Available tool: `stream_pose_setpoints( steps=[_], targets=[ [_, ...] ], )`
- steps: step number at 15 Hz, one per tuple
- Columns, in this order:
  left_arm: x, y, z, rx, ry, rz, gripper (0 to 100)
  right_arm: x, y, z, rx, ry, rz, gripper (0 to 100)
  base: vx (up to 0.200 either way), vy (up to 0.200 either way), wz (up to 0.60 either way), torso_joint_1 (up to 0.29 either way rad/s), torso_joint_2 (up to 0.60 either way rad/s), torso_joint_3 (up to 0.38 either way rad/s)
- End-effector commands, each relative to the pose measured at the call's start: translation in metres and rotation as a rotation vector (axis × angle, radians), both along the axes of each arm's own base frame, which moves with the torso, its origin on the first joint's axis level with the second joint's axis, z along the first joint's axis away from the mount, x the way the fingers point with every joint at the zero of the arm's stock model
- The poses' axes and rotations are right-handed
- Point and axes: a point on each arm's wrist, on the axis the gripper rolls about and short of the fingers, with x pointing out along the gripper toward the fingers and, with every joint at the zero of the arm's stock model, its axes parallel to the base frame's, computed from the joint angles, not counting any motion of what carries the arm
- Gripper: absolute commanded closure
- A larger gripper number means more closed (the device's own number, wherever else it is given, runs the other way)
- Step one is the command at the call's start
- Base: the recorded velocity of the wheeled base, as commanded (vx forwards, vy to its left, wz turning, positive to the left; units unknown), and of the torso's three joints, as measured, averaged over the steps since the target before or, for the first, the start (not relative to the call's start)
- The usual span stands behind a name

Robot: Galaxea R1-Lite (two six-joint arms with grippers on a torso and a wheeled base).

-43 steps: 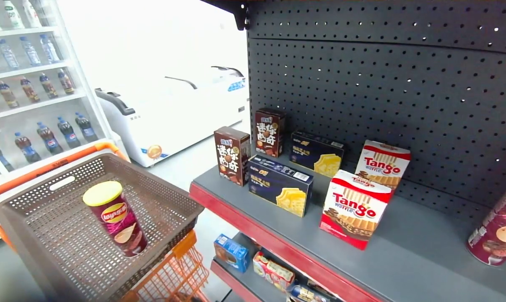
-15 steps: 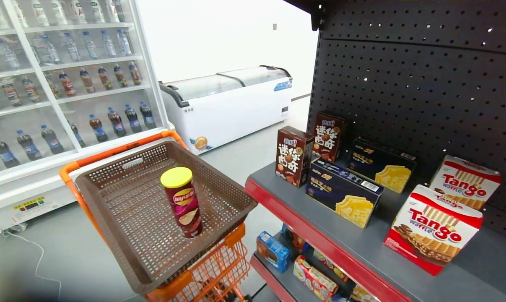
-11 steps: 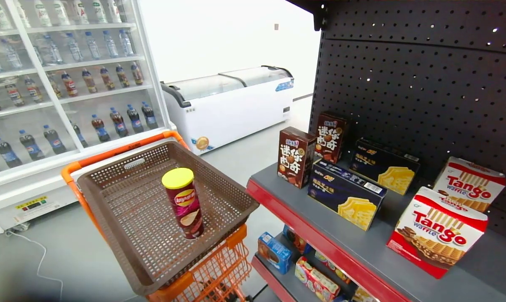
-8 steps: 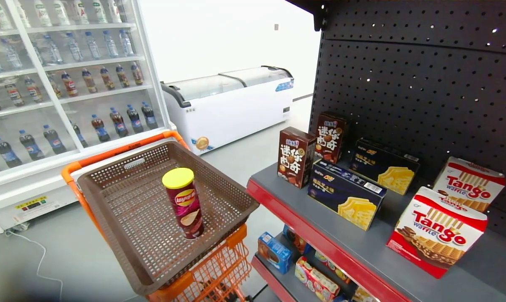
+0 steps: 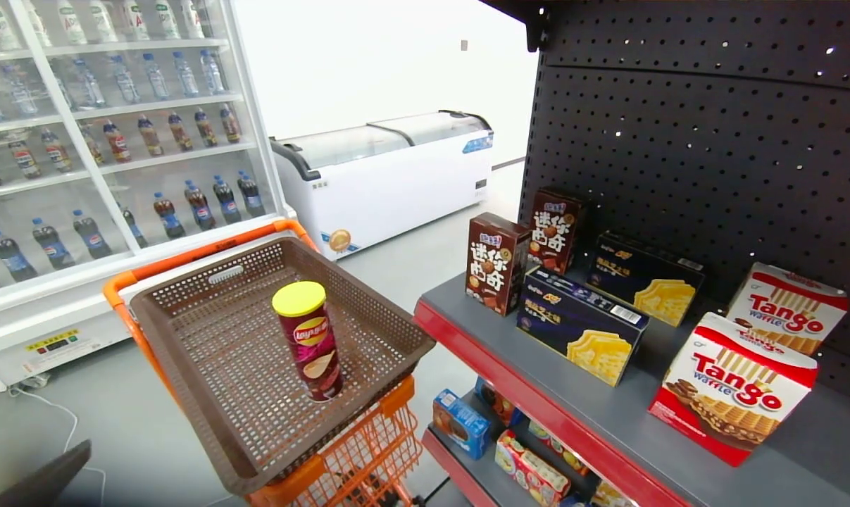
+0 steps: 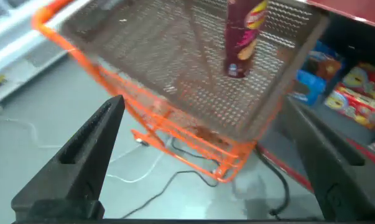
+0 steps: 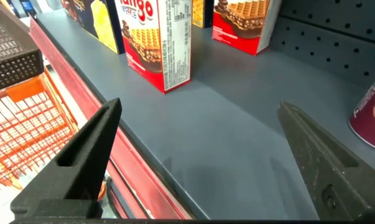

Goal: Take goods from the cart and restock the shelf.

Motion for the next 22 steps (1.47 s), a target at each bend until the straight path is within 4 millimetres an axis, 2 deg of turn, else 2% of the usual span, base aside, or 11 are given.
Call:
stream_pose_setpoints(
  steps=[1, 2, 3, 4, 8, 13, 22],
  targets=[
    [0.065, 0.000, -0.013, -0.055, 0.169, -0.124, 0, 0.000, 0.000, 0.000, 0.000, -0.001, 0.001, 0, 0.000, 0.000, 0.00, 0.000, 0.00, 0.000],
    [0.090, -0.001, -0.022, -0.061, 0.188, -0.145, 0, 0.000, 0.000, 0.000, 0.000, -0.001, 0.001, 0, 0.000, 0.000, 0.00, 0.000, 0.00, 0.000],
    [0.101, -0.001, -0.025, -0.060, 0.187, -0.148, 0, 0.000, 0.000, 0.000, 0.000, -0.001, 0.001, 0, 0.000, 0.000, 0.00, 0.000, 0.00, 0.000],
    [0.126, -0.003, -0.033, -0.047, 0.186, -0.165, 0, 0.000, 0.000, 0.000, 0.000, -0.001, 0.002, 0, 0.000, 0.000, 0.00, 0.000, 0.00, 0.000],
    [0.175, -0.012, -0.058, 0.016, 0.163, -0.234, 0, 0.000, 0.000, 0.000, 0.001, -0.001, 0.001, 0, 0.000, 0.000, 0.00, 0.000, 0.00, 0.000],
    [0.209, -0.031, -0.080, 0.013, 0.153, -0.293, 0, 0.000, 0.000, 0.000, 0.000, -0.001, 0.001, 0, 0.000, 0.000, 0.00, 0.000, 0.00, 0.000],
    [0.255, -0.049, -0.116, 0.015, 0.139, -0.330, 0, 0.000, 0.000, 0.000, 0.000, -0.001, -0.001, 0, 0.000, 0.000, 0.00, 0.000, 0.00, 0.000]
  ],
)
